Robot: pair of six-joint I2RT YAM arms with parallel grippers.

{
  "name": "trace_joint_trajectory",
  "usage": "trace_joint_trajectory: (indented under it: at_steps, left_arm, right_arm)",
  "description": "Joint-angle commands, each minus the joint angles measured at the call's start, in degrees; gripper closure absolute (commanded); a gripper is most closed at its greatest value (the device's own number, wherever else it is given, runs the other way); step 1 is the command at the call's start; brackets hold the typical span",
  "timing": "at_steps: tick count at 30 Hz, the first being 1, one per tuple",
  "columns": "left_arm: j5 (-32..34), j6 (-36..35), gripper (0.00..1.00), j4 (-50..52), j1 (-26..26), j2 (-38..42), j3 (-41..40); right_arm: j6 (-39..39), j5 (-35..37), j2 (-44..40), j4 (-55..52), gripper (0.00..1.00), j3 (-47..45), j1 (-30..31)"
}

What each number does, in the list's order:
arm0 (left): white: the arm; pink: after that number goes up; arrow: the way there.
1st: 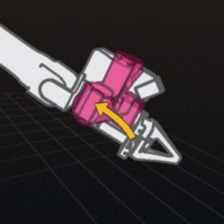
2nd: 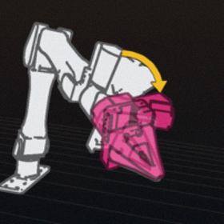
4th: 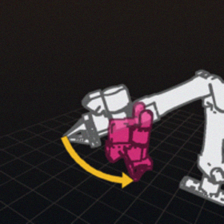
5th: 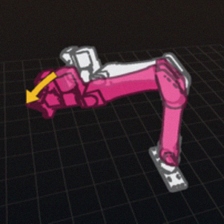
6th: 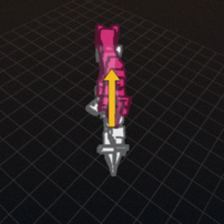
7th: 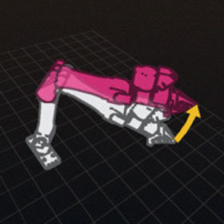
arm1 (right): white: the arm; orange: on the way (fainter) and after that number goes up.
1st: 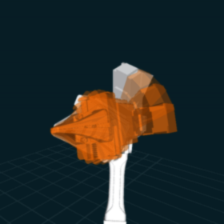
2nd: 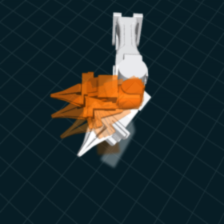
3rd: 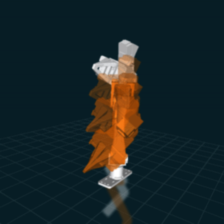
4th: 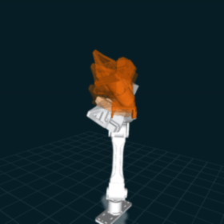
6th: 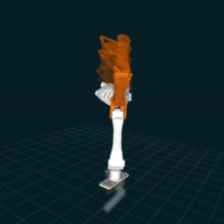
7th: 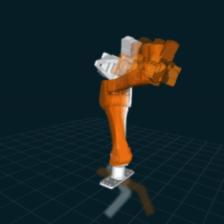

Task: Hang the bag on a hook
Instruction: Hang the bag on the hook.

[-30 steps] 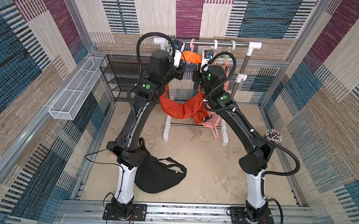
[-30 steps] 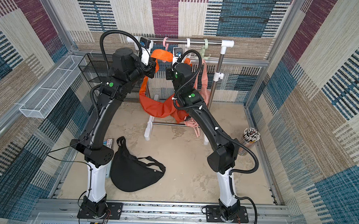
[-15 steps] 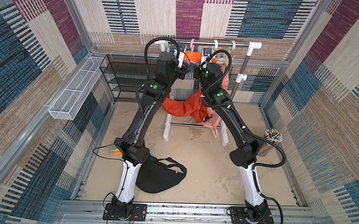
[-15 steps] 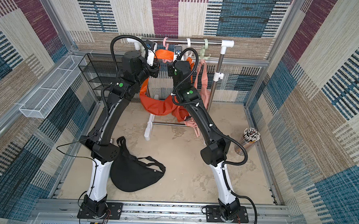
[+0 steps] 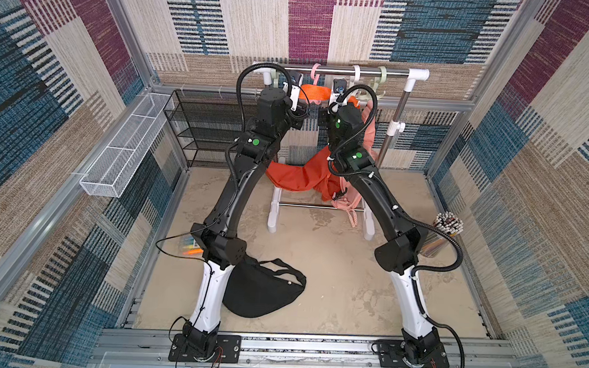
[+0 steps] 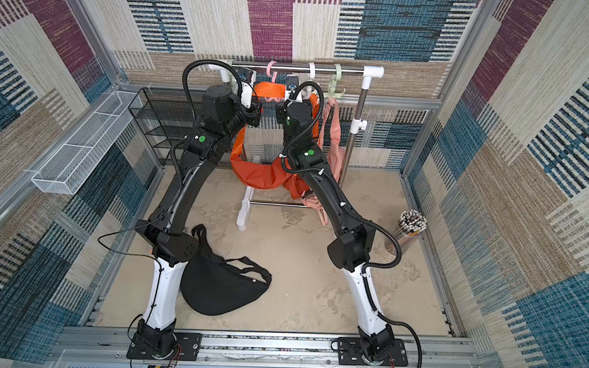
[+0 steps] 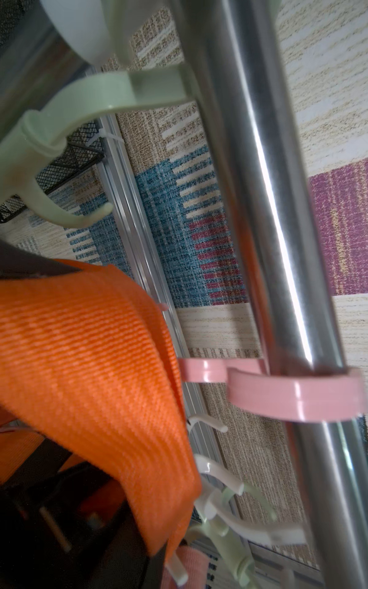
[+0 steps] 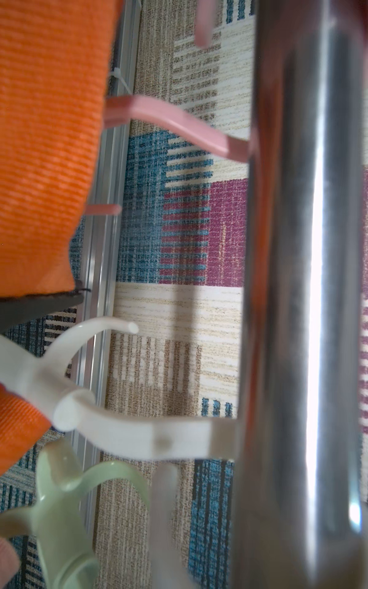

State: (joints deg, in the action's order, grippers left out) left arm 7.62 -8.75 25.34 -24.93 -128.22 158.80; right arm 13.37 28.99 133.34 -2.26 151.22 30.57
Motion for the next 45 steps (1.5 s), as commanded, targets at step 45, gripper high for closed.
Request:
trace_joint_trajectory:
  at_steps: [45]
  left_arm:
    - [-2.4,4.8,1.00,-3.4,0.3,1.0,-9.1]
  right_arm:
    - [-4.6,-11.6,2.3,-2.2,0.90,-3.4,-5.7]
